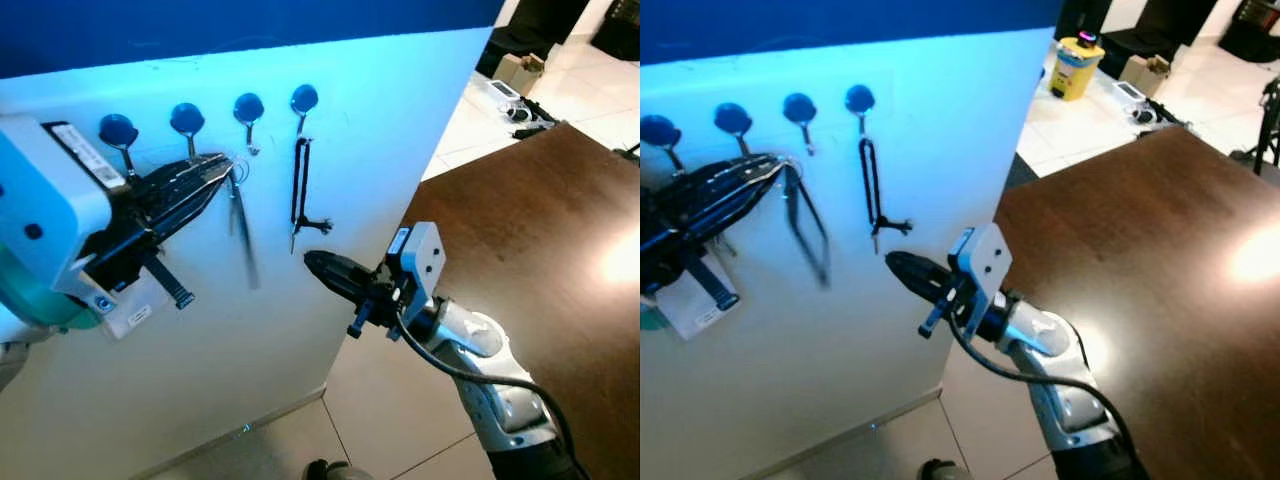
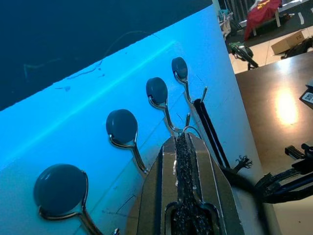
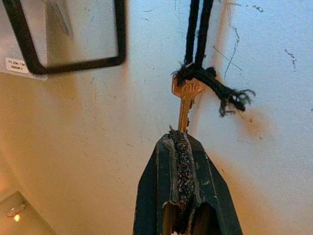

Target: Hang keys on a hook

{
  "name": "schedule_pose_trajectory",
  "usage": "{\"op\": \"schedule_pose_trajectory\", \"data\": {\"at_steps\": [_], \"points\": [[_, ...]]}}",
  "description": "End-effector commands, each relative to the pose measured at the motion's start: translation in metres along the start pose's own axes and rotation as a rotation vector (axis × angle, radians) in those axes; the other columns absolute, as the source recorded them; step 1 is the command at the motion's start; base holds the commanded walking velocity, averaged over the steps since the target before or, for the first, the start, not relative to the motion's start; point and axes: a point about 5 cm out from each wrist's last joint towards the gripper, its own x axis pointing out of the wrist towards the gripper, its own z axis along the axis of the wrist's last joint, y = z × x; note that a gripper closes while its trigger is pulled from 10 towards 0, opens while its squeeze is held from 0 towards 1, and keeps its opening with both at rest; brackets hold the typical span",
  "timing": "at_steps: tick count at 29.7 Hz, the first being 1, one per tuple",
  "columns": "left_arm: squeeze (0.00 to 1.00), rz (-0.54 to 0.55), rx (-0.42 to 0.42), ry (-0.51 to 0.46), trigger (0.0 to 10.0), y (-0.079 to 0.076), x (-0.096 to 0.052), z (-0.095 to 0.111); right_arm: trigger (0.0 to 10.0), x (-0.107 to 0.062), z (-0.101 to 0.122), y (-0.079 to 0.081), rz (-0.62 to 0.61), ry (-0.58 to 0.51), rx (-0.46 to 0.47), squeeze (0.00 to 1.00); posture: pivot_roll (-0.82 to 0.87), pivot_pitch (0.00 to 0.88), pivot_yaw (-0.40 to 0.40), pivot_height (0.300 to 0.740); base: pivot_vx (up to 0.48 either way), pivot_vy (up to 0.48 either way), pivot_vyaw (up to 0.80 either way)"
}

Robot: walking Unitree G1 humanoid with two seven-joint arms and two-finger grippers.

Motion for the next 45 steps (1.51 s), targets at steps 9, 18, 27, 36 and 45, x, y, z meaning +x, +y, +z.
{"op": "schedule_pose_trajectory", "data": {"at_steps": [9, 18, 27, 36, 45], "points": [[0.0, 0.106, 0.079, 0.022, 10.0, 0.008, -0.006, 0.006, 10.0, 0.002, -0.002, -0.004, 0.009, 0.004, -0.004, 0.0, 0.13, 0.032, -0.016, 0.74, 0.0, 0.0, 0.0], [0.0, 0.08, 0.068, -0.029, 10.0, 0.011, -0.02, 0.019, 10.0, 0.005, -0.003, -0.005, 0.024, 0.003, 0.0, 0.0, 0.16, 0.039, -0.027, 0.74, 0.0, 0.0, 0.0], [0.0, -0.104, 0.066, -0.045, 10.0, 0.003, -0.029, 0.023, 10.0, 0.006, -0.005, -0.005, 0.022, -0.001, 0.001, 0.0, 0.15, 0.042, -0.012, 0.74, 0.0, 0.0, 0.0], [0.0, -0.055, 0.092, -0.014, 10.0, 0.006, -0.026, 0.024, 10.0, 0.006, -0.006, -0.005, 0.021, -0.001, 0.004, 0.0, 0.15, 0.036, -0.014, 0.74, 0.0, 0.0, 0.0], [0.0, -0.055, 0.081, -0.03, 10.0, 0.009, -0.025, 0.027, 10.0, 0.006, -0.006, -0.006, 0.018, -0.003, 0.001, 0.0, 0.15, 0.032, -0.011, 0.74, 0.0, 0.0, 0.0]]}}
